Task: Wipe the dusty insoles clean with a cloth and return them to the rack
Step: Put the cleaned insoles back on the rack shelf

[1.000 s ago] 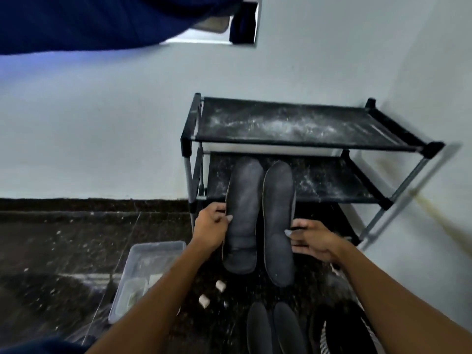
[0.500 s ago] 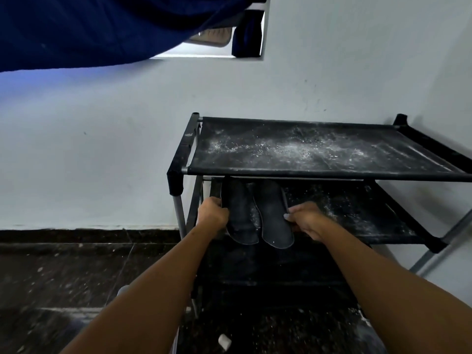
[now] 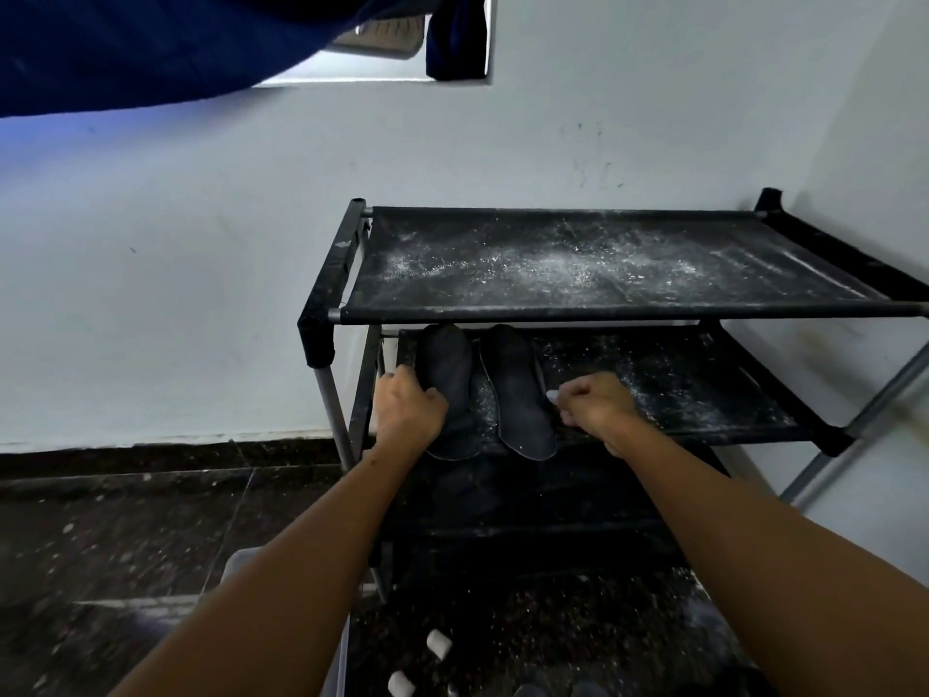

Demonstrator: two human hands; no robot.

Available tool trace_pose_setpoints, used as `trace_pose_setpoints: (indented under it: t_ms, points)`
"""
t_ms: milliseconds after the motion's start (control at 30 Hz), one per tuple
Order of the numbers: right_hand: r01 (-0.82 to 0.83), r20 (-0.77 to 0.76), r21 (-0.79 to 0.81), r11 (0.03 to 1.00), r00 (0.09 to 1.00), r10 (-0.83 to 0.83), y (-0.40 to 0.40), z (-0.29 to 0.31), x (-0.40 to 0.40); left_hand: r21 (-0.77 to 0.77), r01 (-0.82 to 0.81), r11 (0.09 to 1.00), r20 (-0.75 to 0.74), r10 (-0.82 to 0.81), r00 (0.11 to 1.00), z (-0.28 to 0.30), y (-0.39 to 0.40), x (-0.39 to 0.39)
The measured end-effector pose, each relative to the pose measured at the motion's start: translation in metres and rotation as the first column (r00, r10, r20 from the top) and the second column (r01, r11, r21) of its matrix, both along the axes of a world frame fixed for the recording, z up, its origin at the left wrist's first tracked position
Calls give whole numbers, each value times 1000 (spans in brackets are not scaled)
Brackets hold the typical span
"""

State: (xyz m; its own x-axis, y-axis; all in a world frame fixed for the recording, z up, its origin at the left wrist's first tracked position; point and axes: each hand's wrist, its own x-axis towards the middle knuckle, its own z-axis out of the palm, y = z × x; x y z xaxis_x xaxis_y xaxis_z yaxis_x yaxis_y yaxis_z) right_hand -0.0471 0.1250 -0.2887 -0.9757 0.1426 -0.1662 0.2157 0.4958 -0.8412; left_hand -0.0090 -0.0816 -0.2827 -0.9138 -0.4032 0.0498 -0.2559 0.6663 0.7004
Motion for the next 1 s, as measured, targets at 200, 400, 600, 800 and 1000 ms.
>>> trace_pose_setpoints:
  t_ms: [200,400,600,800,1000]
  points:
    - [249,-362,310,917,923,-128,33,-3,75,-18,25,1000,-447,-30,894,-23,44,77]
    - [188,-88,392,901,982,-167,77,-88,142,199,134,971,-144,-107,984,-105,91,149]
    - [-2,474,352,936,862,-177,97,-202,206,244,66,968,534,-190,824,-212,117,200]
    - [-105,688,353,930,703,-182,90,-273,246,252,-120,960,790,-132,599,-273,126,240]
    - [-94,695,478,873,648,-310,89,-308,265,199,-264,944,854,-35,519,-304,141,250]
